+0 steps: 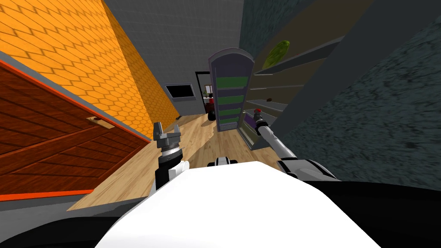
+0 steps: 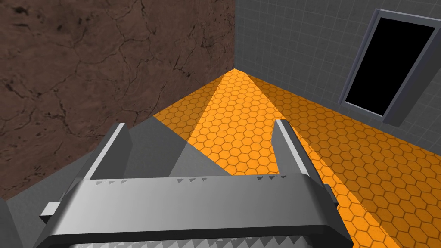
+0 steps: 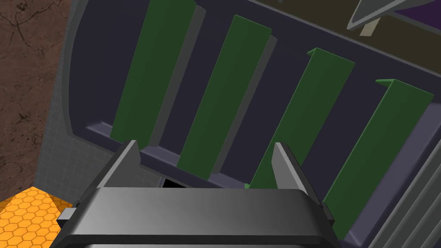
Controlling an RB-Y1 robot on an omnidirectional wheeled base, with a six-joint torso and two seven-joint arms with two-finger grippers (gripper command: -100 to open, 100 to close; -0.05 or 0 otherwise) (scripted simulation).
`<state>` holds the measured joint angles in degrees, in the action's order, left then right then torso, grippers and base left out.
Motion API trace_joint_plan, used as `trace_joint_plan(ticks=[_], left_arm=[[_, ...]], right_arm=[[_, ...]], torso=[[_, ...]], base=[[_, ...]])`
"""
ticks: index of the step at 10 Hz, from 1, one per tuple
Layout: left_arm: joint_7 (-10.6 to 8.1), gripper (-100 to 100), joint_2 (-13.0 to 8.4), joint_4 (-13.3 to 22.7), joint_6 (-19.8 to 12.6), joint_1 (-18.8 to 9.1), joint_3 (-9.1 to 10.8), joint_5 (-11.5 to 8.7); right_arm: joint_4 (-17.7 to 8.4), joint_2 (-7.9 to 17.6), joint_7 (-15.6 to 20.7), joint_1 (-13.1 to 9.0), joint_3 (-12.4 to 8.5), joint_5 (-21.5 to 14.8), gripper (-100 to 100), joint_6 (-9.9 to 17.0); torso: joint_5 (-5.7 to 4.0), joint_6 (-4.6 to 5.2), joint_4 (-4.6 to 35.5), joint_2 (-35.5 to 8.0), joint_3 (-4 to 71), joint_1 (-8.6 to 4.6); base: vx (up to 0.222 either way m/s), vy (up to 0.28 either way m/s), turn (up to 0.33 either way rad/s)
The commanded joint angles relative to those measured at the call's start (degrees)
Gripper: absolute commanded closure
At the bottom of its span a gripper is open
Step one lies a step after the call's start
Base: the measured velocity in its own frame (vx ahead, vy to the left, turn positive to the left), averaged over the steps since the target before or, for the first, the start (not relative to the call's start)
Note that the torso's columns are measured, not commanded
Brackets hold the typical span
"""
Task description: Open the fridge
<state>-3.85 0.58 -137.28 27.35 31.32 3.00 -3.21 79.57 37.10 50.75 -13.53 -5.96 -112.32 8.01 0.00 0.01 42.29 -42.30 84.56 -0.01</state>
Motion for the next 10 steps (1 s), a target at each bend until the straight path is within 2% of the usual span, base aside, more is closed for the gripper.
trace_joint_plan(ticks=[1, 2, 3, 4, 5, 7, 10], left_arm=[[0.0, 0, 0.0, 0.0, 0.0, 0.0, 0.0, 0.0], [0.0, 0, 0.0, 0.0, 0.0, 0.0, 0.0, 0.0], [0.0, 0, 0.0, 0.0, 0.0, 0.0, 0.0, 0.0], [0.0, 0, 0.0, 0.0, 0.0, 0.0, 0.0, 0.0], [0.0, 0, 0.0, 0.0, 0.0, 0.0, 0.0, 0.0], [0.0, 0, 0.0, 0.0, 0.0, 0.0, 0.0, 0.0], [0.0, 0, 0.0, 0.0, 0.0, 0.0, 0.0, 0.0]], right_arm=[[-0.4, 0.3, 0.5, -0.3, -0.1, -1.0, -100, 0.2], [-1.0, 1.6, 0.4, -1.5, -0.9, -0.5, -100, -1.3], [-0.6, 0.7, 0.8, -1.0, -0.7, -0.8, -100, -0.5], [-1.1, 2.5, 0.4, -2.4, -1.8, 0.1, -100, -3.0], [-1.1, 2.5, 0.4, -2.4, -1.8, 0.1, -100, -3.0], [-1.7, 4.9, -0.1, -4.2, -3.0, 1.3, -100, -5.9], [-2.2, 6.6, -0.5, -5.5, -4.0, 2.2, -100, -8.0]], torso=[[-0.01, -0.01, 0.0, 0.0, 0.0, -0.02], [-0.02, 0.0, 0.0, 0.0, 0.0, -0.05], [-0.01, -0.01, 0.0, 0.2, 0.1, -0.04], [-0.02, -0.02, 0.0, 0.1, 0.1, -0.02], [0.03, 0.0, 0.0, -0.1, 0.0, 0.12], [0.03, -0.01, 0.0, -0.1, 0.0, 0.09], [-0.02, -0.01, 0.0, 0.0, 0.0, -0.06]], base=[[-0.001, 0.01, 0.006], [0.069, 0.007, -0.015], [0.045, 0.003, -0.003], [0.005, 0.045, -0.036], [0.006, 0.053, -0.044], [0.002, 0.069, -0.042], [0.001, 0.052, -0.024]])
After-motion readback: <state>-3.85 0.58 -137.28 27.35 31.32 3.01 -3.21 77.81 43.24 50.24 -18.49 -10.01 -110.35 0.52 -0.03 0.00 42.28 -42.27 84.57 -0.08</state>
